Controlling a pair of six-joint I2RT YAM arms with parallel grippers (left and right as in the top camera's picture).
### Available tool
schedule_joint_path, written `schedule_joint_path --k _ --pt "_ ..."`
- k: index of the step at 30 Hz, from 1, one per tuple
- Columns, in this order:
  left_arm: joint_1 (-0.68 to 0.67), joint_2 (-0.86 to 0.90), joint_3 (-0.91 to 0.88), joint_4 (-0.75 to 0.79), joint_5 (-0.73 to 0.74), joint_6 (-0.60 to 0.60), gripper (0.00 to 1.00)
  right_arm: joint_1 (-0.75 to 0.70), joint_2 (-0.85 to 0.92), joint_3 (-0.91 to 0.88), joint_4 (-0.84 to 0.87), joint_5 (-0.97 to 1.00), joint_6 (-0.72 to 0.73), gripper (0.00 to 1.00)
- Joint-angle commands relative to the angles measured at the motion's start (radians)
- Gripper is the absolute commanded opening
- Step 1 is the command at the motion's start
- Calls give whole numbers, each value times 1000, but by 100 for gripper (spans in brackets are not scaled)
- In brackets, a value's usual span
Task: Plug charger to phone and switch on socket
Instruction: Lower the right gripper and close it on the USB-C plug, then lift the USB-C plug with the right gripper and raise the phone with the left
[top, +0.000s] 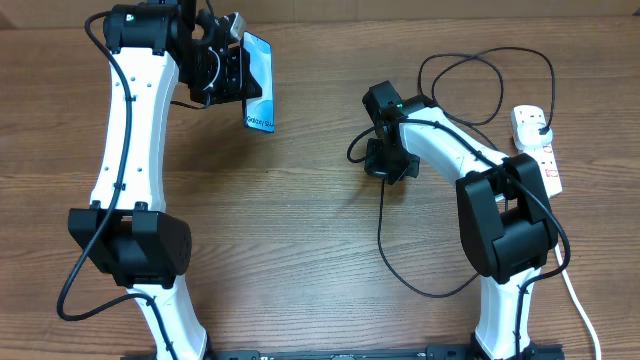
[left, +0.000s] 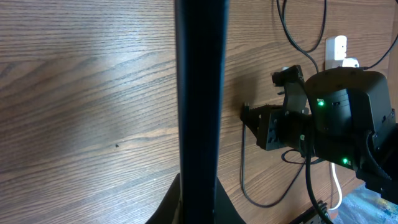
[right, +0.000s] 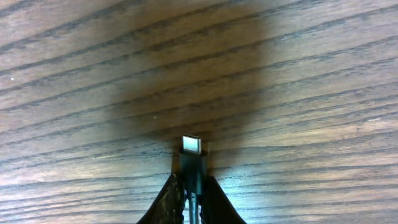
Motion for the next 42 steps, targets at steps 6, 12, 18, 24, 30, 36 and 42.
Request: schedule_joint_path --k 6,12,18,24,30,36,42 --pt "-3 -8 9 4 13 -7 4 -1 30 11 -24 -13 13 10" --pt "-3 -8 9 3 13 -7 4 -1 30 11 -29 -13 17 7" --pt "-3 -8 9 1 14 -7 4 -1 30 11 -30 -13 20 4" --pt "-3 -8 9 0 14 -7 4 -2 30 11 -29 -13 19 4" --pt "-3 -8 9 1 14 -7 4 -2 30 17 -30 -13 18 4" --pt "-3 -8 9 7 14 -7 4 -4 27 98 -84 -63 -55 4" --pt "-3 -8 9 27 55 -7 4 -24 27 203 -170 -87 -73 4"
